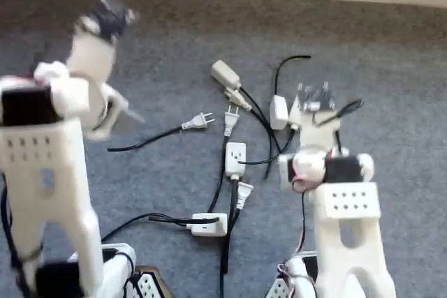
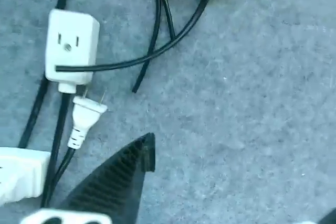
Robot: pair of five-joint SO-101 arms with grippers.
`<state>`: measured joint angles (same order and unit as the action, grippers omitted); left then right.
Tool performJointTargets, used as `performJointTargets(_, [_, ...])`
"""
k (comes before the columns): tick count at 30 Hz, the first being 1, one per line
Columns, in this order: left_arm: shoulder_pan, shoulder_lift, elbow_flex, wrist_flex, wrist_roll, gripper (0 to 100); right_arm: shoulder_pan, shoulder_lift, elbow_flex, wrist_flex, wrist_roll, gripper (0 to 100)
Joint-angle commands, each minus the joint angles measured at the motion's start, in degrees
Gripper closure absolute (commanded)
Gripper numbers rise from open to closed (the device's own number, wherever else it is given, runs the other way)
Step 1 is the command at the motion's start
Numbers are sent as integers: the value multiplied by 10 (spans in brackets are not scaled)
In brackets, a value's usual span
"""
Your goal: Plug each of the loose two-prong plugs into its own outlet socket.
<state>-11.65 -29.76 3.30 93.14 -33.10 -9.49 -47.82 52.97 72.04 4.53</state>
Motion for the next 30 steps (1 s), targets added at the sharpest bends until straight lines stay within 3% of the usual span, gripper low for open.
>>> performJointTargets(1, [-2, -137, 300, -142, -73, 614, 7, -60, 97, -62, 4, 495])
performJointTargets(5, [-1, -242, 513, -272, -129, 614, 6, -93, 145, -95, 4, 495])
performJointTargets(8, [33, -264, 583, -307, -134, 614, 6, -101, 152, -98, 4, 495])
performJointTargets(20, [272, -264, 608, -307, -107, 614, 25, -103, 217, -125, 6, 495])
performJointTargets(30, [378, -264, 653, -310, -83, 614, 22, -103, 258, -173, 4, 495])
